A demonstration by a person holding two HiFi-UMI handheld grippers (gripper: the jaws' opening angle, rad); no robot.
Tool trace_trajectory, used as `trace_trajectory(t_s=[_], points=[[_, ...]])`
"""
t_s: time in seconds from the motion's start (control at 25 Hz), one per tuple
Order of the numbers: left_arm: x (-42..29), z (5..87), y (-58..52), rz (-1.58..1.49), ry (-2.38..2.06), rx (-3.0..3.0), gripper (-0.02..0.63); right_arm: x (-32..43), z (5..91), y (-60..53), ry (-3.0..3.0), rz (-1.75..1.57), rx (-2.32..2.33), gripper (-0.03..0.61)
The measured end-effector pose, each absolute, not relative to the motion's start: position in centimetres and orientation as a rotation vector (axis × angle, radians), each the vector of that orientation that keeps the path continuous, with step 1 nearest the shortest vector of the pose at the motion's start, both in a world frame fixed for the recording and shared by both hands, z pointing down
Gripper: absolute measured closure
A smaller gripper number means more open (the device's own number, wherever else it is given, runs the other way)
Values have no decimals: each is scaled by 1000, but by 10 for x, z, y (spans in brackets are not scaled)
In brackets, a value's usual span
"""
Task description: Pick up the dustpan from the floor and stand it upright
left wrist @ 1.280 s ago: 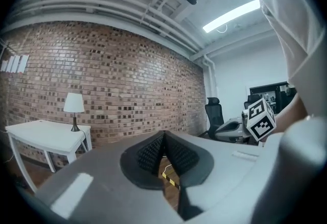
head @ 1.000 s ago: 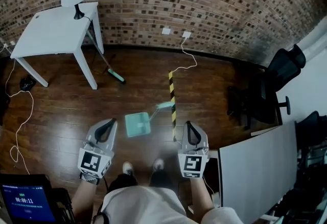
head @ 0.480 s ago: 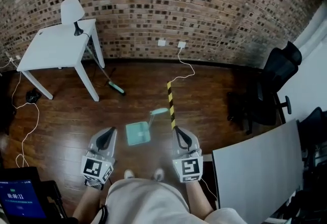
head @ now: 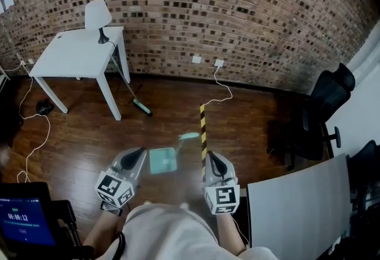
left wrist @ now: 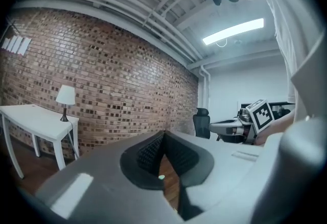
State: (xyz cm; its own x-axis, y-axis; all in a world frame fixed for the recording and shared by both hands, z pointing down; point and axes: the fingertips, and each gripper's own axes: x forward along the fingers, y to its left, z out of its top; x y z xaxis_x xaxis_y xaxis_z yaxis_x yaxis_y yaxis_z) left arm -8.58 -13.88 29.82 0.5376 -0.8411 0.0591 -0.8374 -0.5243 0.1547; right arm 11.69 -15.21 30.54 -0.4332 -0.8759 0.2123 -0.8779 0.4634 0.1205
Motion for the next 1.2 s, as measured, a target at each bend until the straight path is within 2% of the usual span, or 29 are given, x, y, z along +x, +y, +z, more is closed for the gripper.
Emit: trace_trajectory(t_s=[0.2,0.44,0.72,0.96,1.2], points=[[-99,294,-133,-53,-1386,2606,612,101,309,-144,-2443,-8,1460,566],[-127,283,-127,-15,-1341,2626,612,72,301,-128,-2518,174,1476,566],[-149,263,-113,-167,-1309,2684,612,53,281,-107,-2664,198,1498,566],[-147,267,-72,-178,-1407,2659,613,55,282,-63,-2686,199,1470,566],[-117,262,17,-237,-1359,2666,613,77,276,10,-2709,187,1501,566]])
